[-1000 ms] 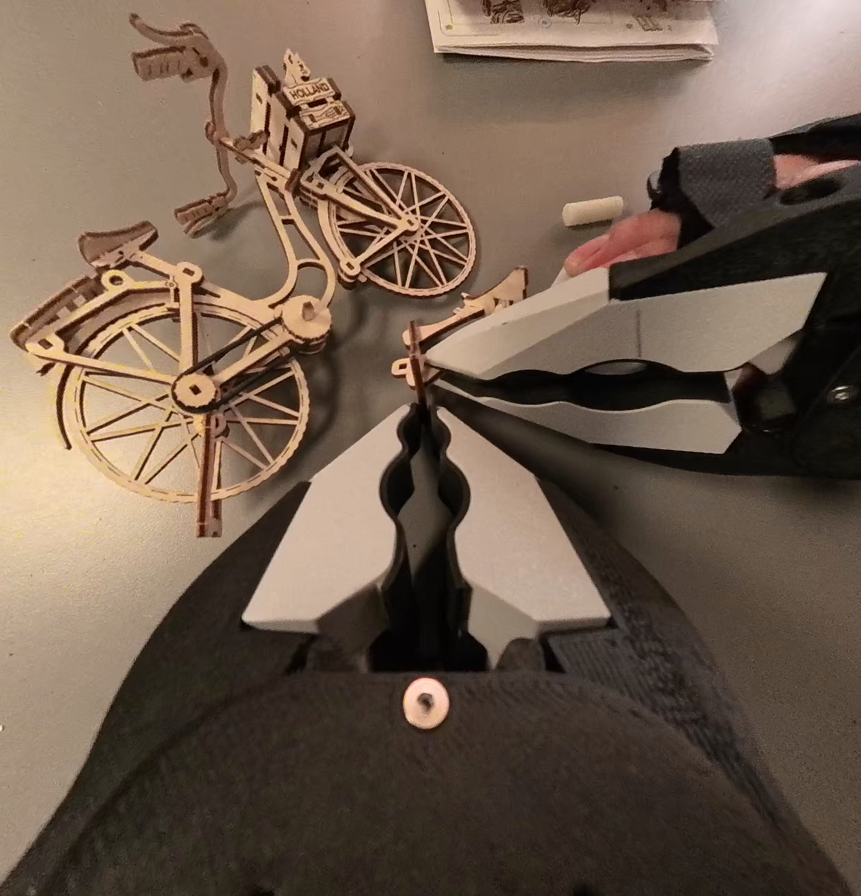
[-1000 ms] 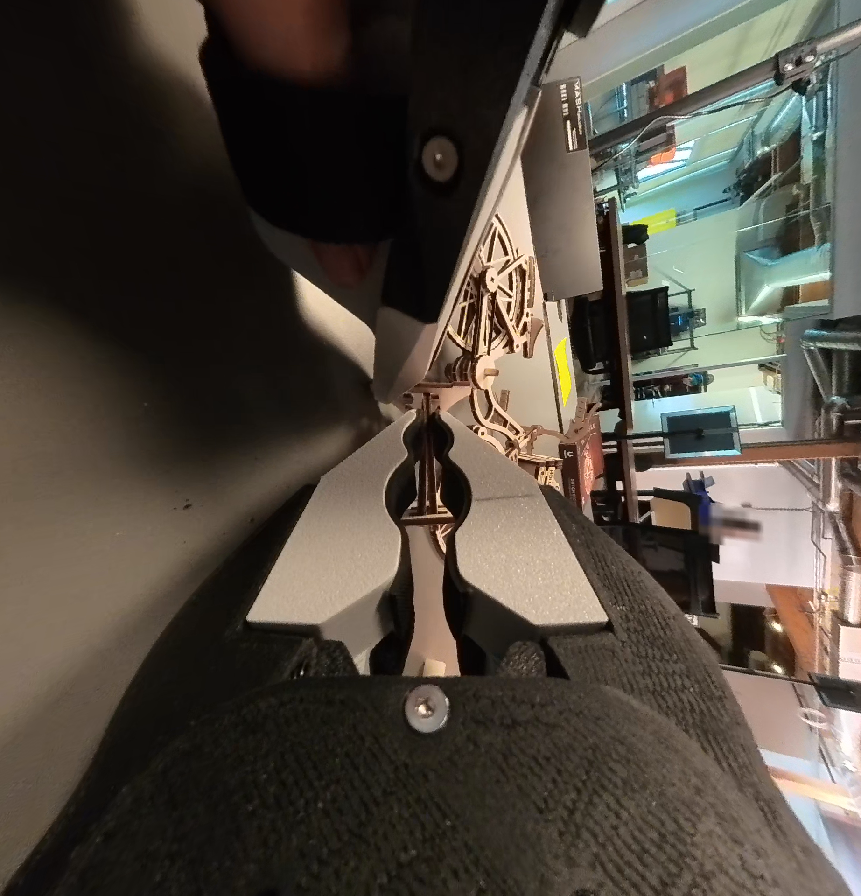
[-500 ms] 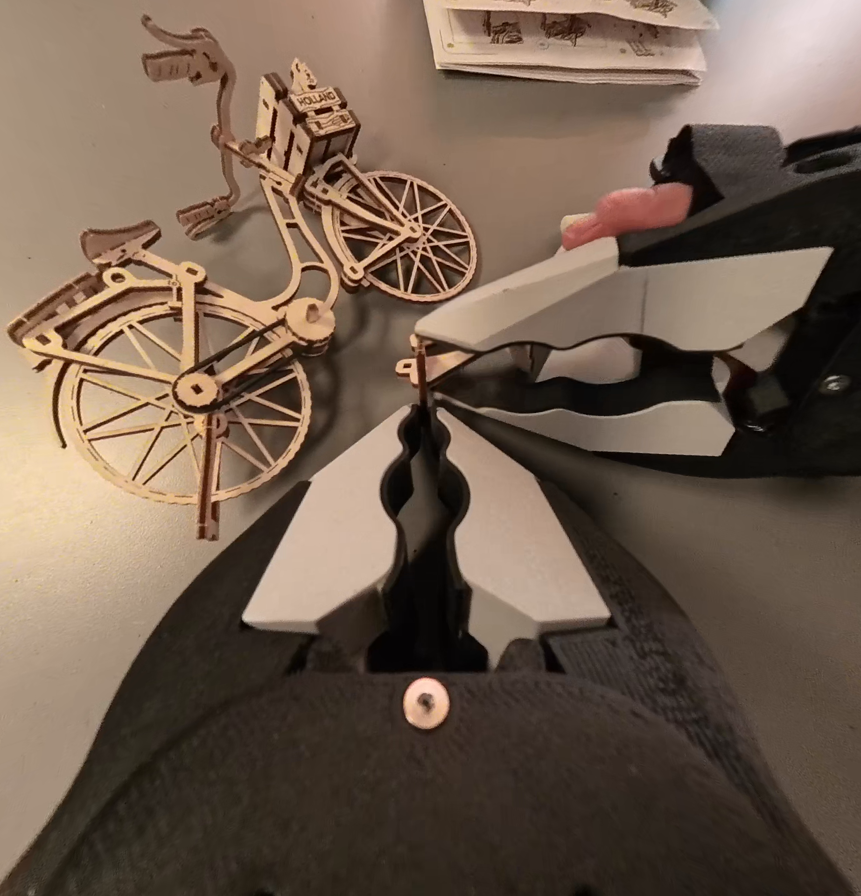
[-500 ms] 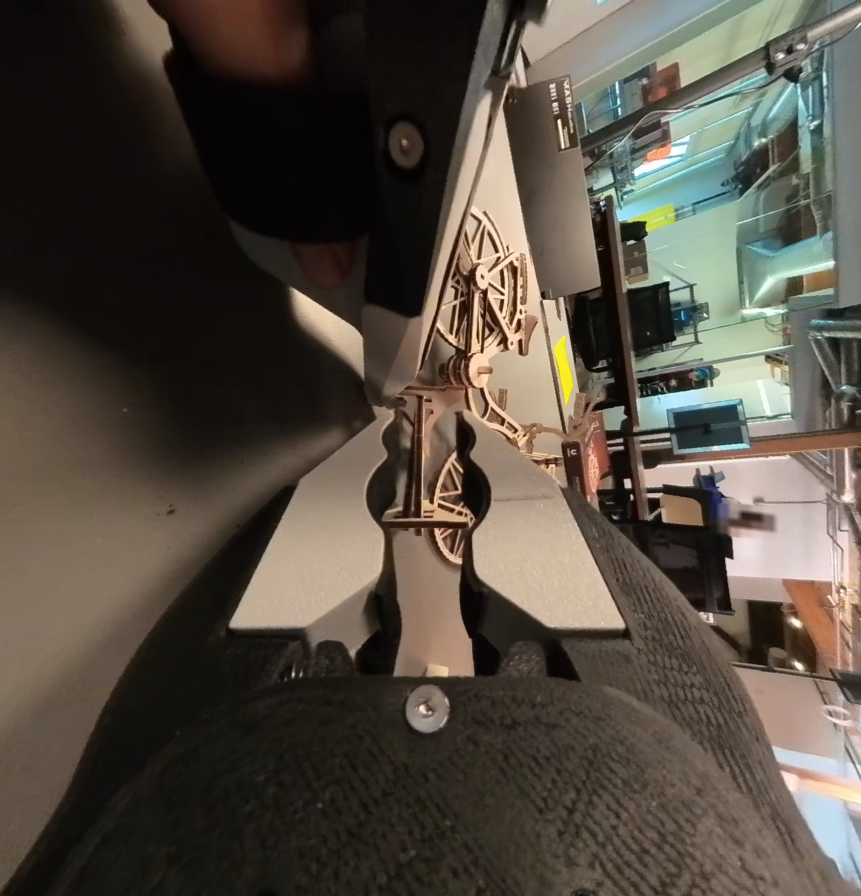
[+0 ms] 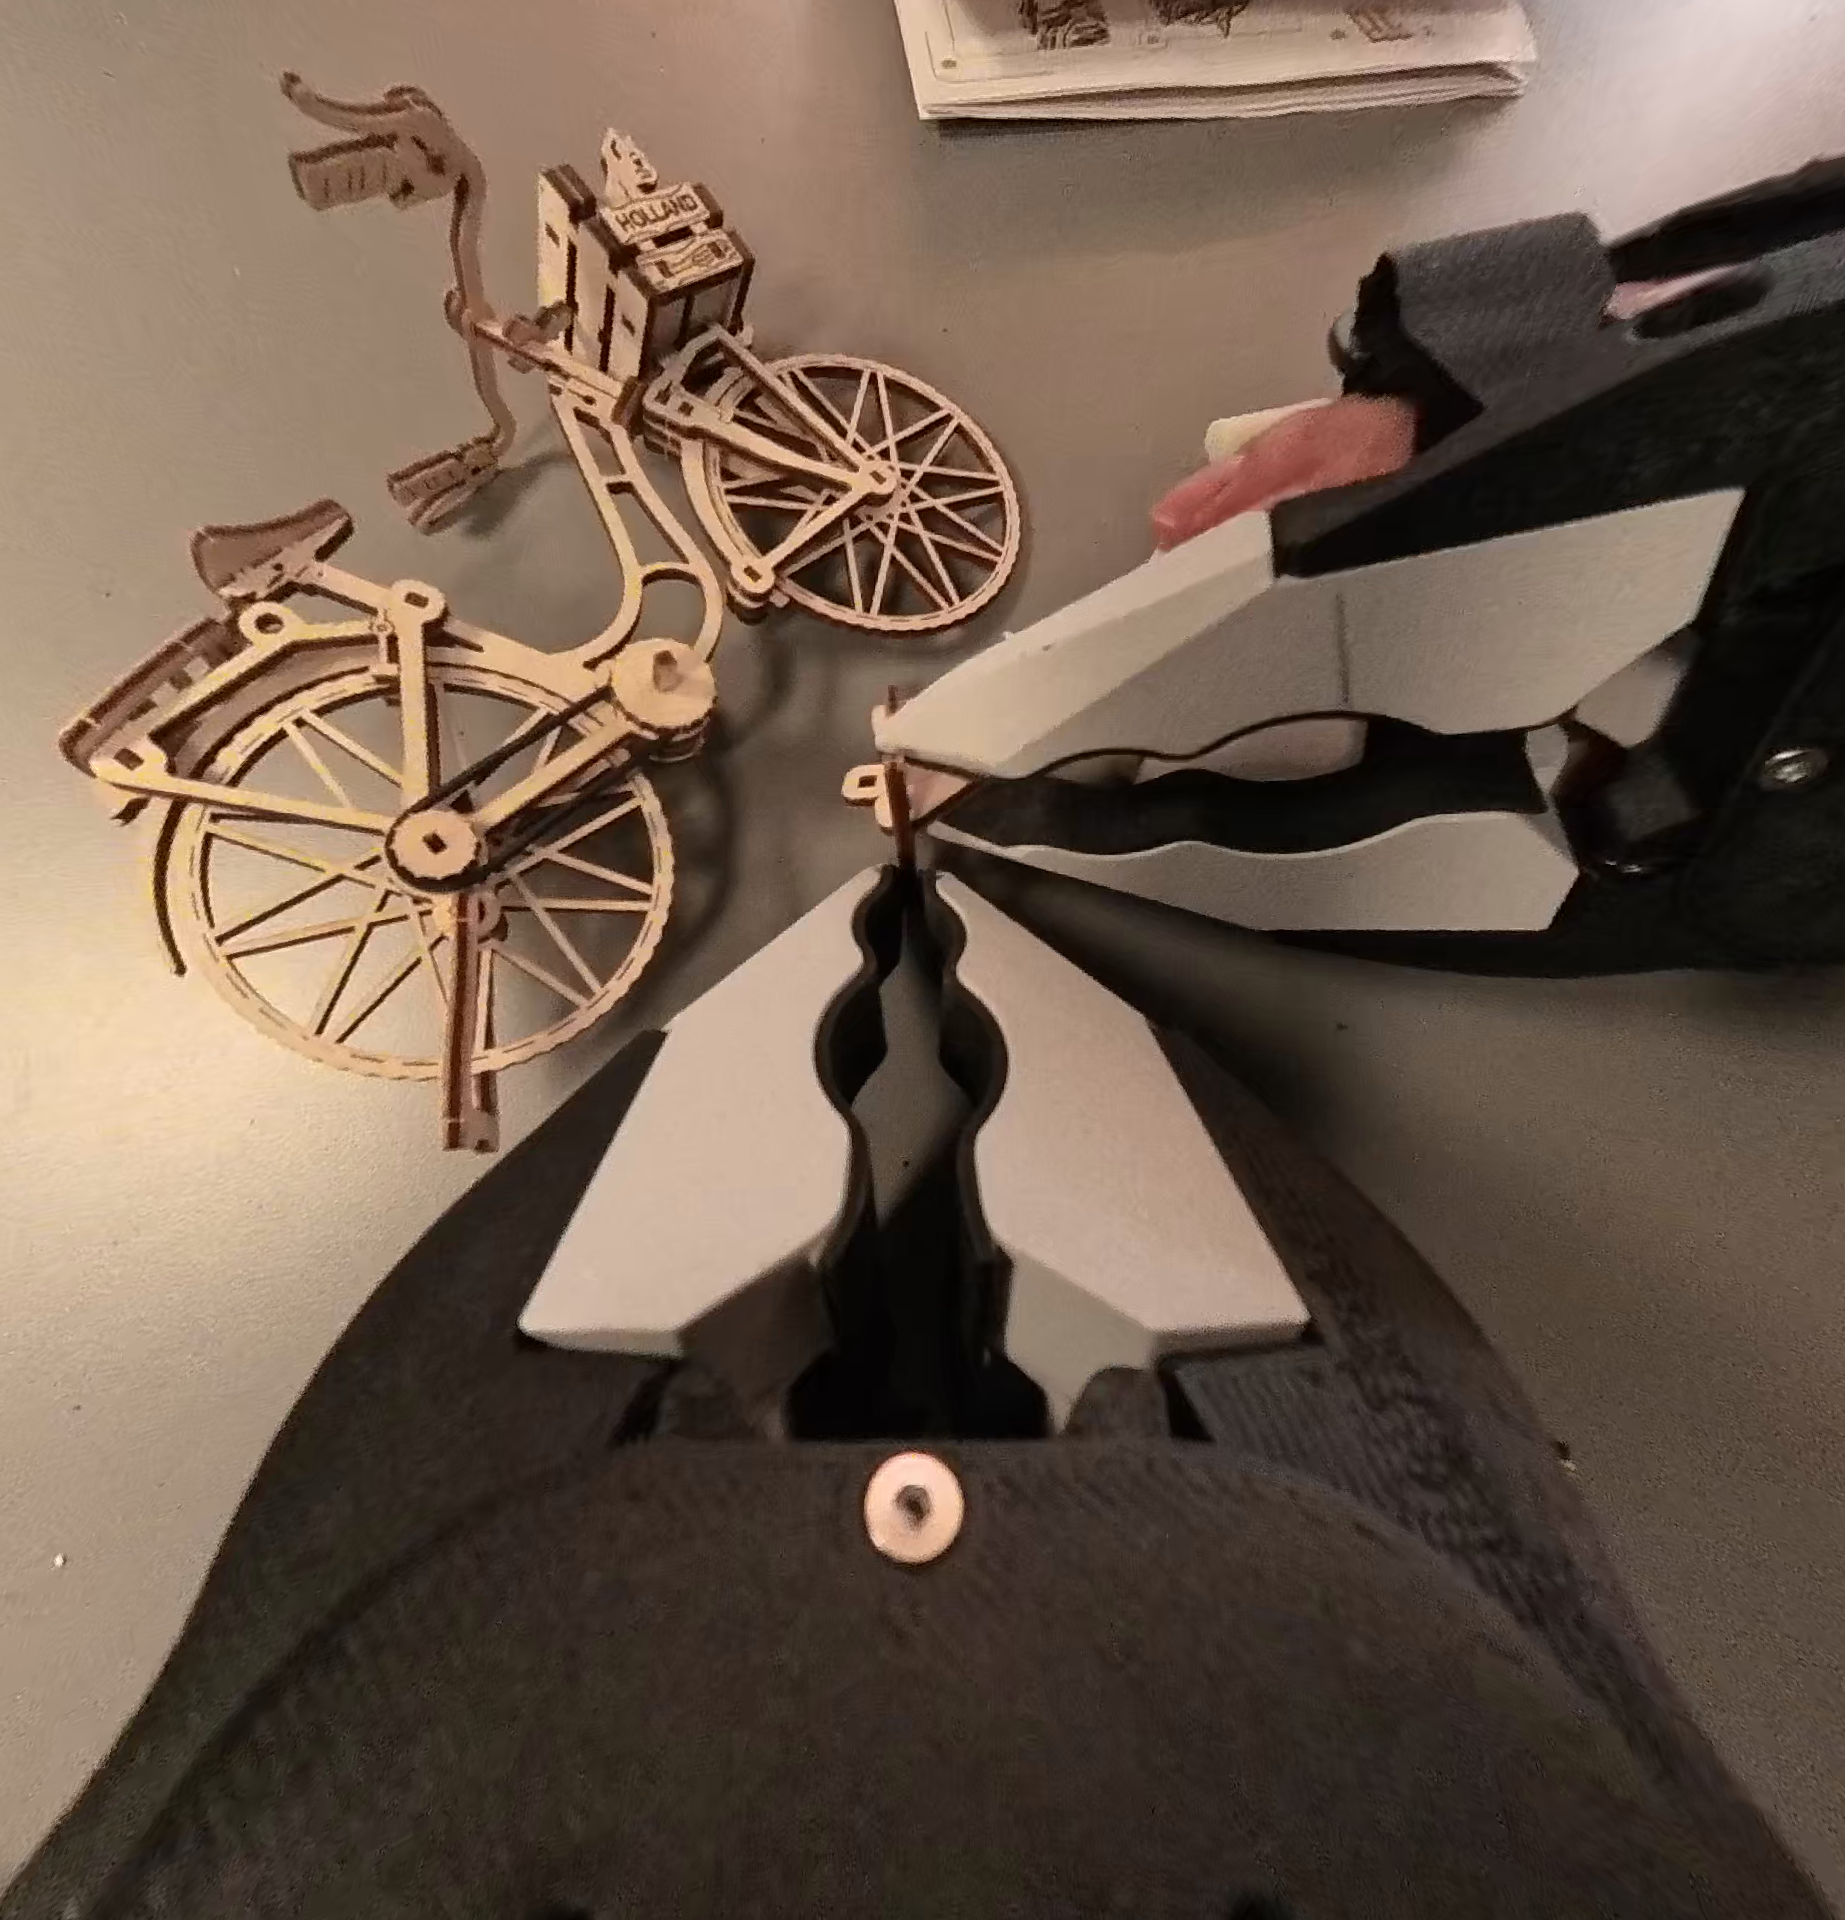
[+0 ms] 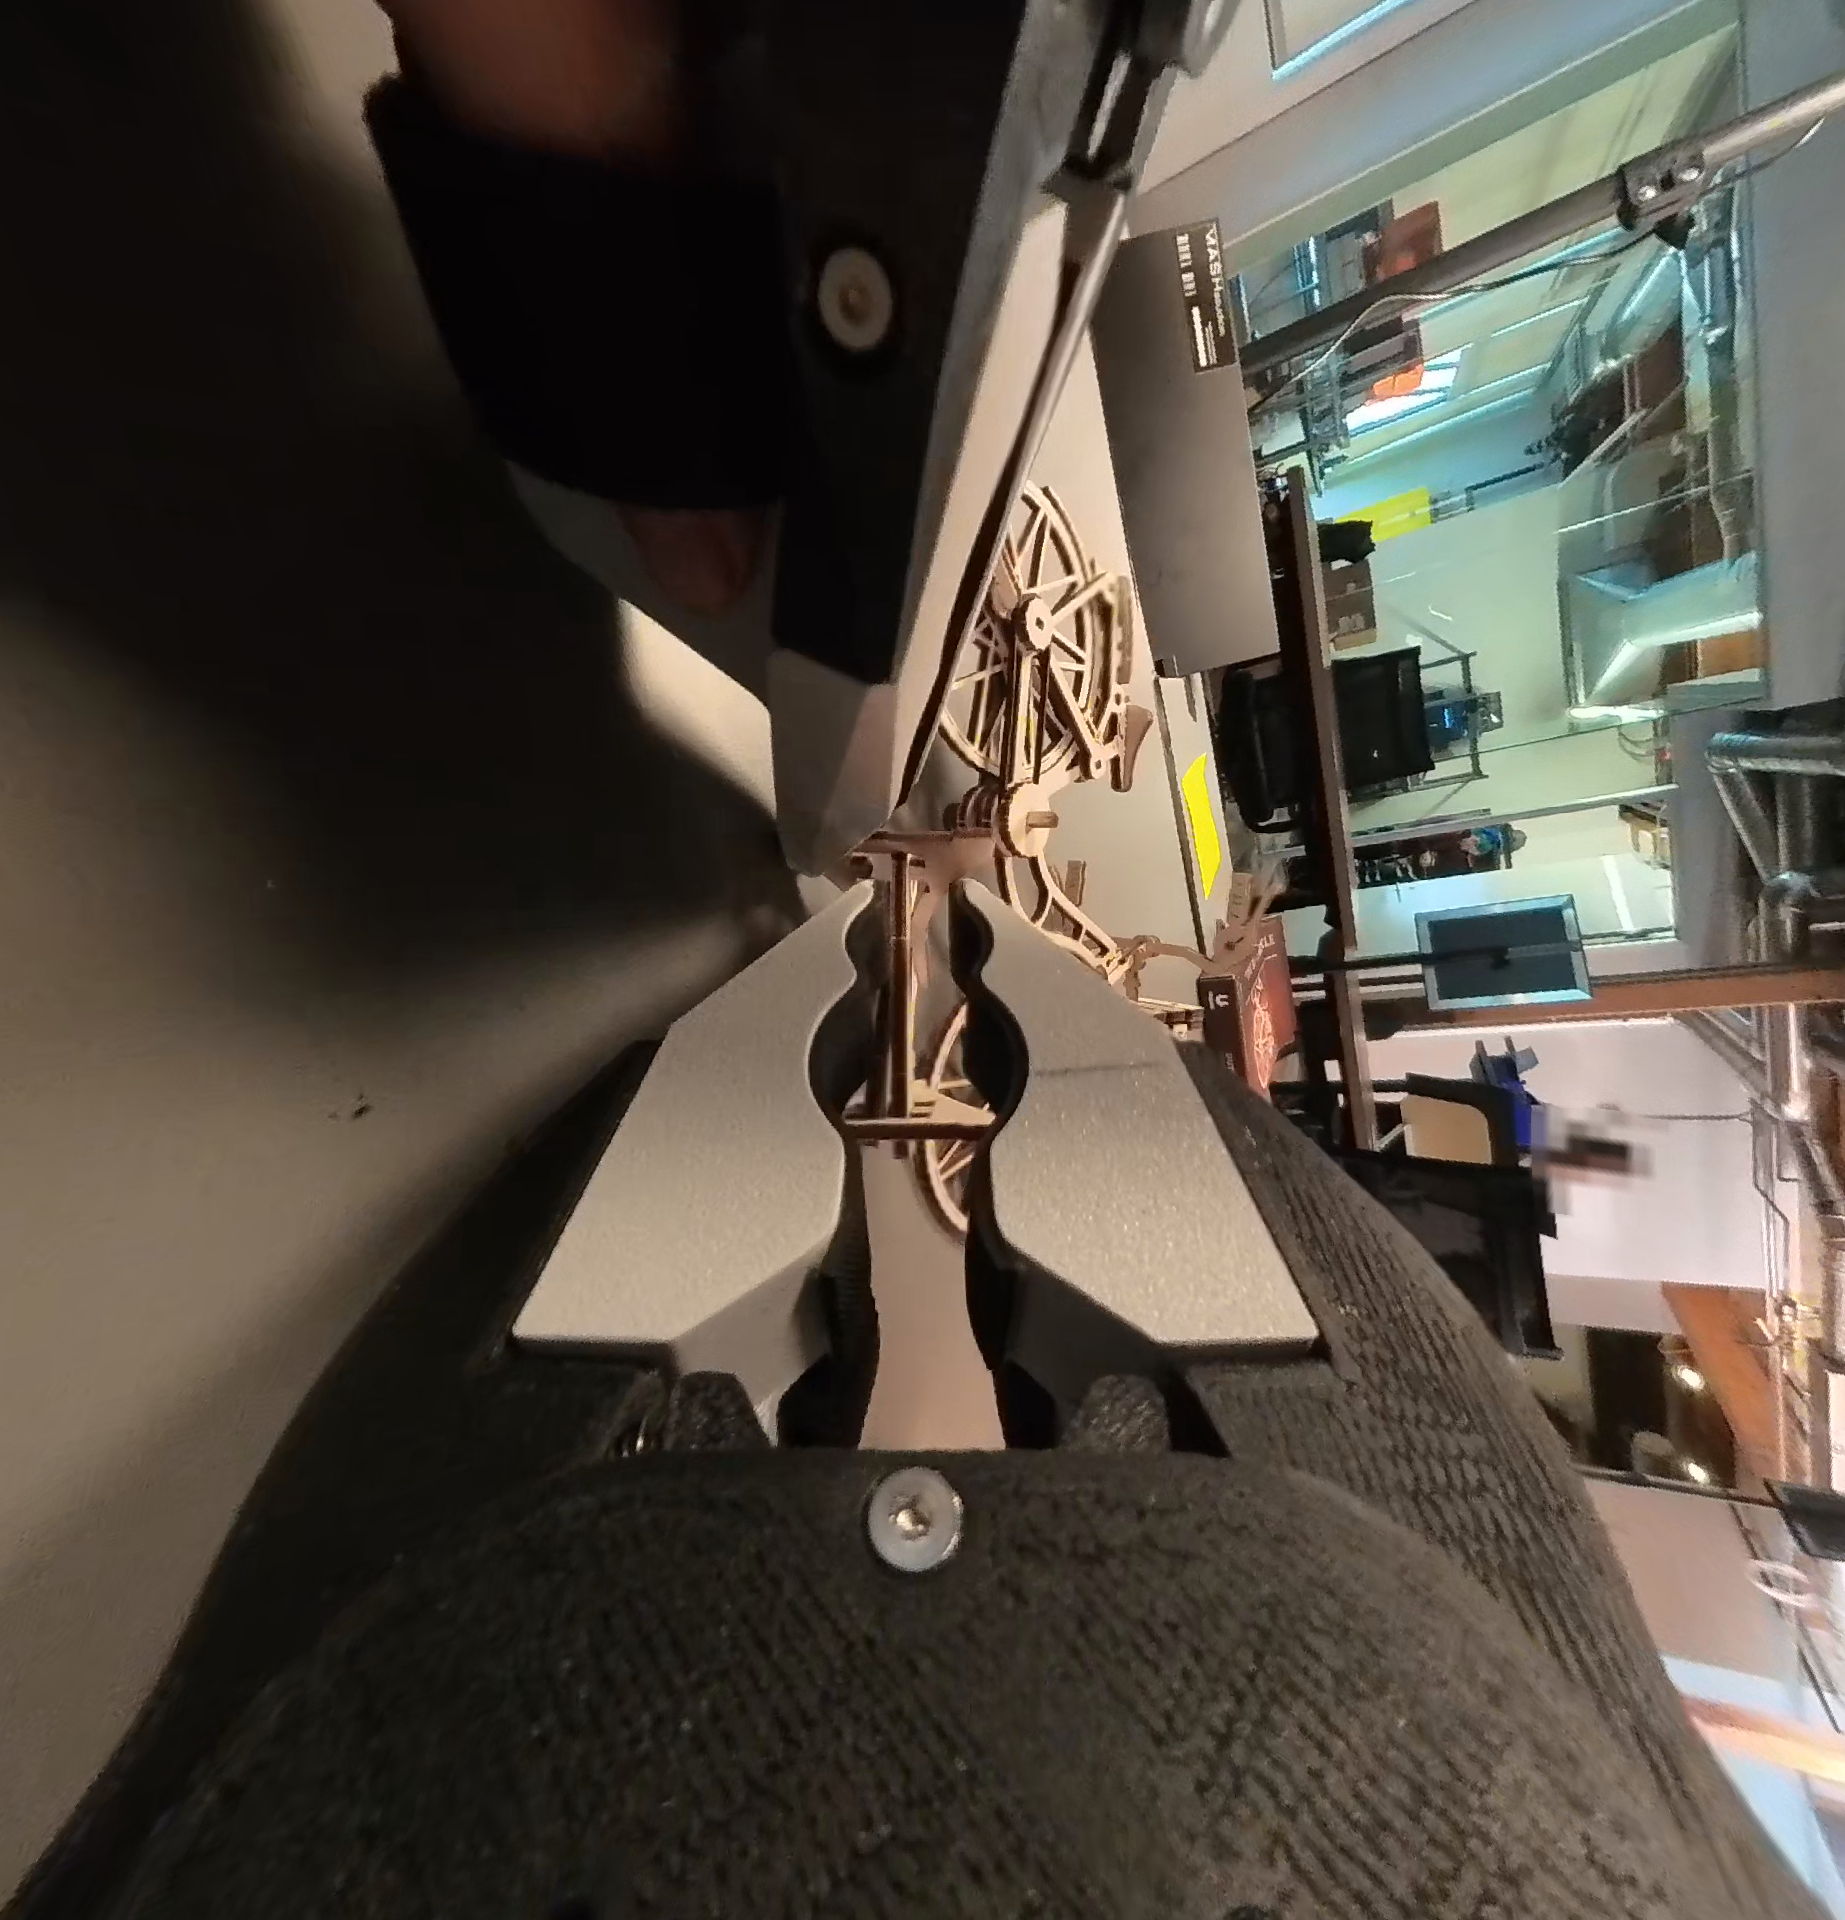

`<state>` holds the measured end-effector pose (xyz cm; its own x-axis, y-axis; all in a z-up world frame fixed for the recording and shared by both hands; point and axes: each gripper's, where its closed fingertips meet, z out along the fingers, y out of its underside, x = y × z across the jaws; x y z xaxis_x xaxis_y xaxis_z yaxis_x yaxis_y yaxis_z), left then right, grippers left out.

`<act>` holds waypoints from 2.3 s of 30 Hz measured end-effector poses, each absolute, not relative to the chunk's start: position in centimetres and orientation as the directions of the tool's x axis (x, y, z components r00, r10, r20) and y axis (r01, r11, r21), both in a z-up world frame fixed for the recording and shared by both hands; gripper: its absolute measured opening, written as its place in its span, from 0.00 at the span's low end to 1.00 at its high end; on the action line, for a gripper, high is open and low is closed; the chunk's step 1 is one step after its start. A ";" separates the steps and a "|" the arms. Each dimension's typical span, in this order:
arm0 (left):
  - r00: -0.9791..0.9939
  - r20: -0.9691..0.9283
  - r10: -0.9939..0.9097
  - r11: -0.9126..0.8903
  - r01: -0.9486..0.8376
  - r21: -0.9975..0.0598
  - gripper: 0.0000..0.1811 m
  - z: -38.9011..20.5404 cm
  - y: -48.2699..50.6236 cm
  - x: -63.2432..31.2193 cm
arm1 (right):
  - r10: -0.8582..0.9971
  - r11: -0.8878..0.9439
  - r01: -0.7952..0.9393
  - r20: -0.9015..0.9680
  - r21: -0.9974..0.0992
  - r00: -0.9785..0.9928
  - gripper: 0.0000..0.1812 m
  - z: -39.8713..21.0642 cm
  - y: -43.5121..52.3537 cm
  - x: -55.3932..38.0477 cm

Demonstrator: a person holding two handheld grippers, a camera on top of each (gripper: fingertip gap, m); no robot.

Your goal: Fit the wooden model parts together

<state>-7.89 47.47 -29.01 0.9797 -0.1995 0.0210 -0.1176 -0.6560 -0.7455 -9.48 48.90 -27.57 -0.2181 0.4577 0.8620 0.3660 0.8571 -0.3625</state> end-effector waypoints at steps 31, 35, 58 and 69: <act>0.969 -0.028 -0.244 -0.638 -0.182 -0.748 0.01 -29.0 47.2 -8.1 | 0.424 0.883 0.319 0.877 -0.344 -0.225 0.05 -27.5 48.3 -9.7; 0.969 -0.025 -0.247 -0.634 -0.181 -0.752 0.01 -29.0 47.2 -8.1 | 0.409 0.890 0.309 0.889 -0.337 -0.208 0.09 -27.1 48.4 -9.7; 0.960 -0.038 -0.278 -0.615 -0.208 -0.761 0.01 -29.0 47.0 -8.3 | 0.486 0.866 0.268 0.837 -0.422 -0.251 0.06 -27.4 47.7 -9.8; 0.963 -0.037 -0.268 -0.613 -0.200 -0.764 0.01 -29.0 47.1 -8.3 | 0.456 0.878 0.276 0.857 -0.390 -0.239 0.05 -27.3 47.8 -9.8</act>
<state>-8.33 47.05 -28.99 0.9626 -0.2682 -0.0375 -0.2005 -0.6127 -0.7644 -9.82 47.77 -27.34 -0.2391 0.4559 0.8573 0.2756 0.8785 -0.3903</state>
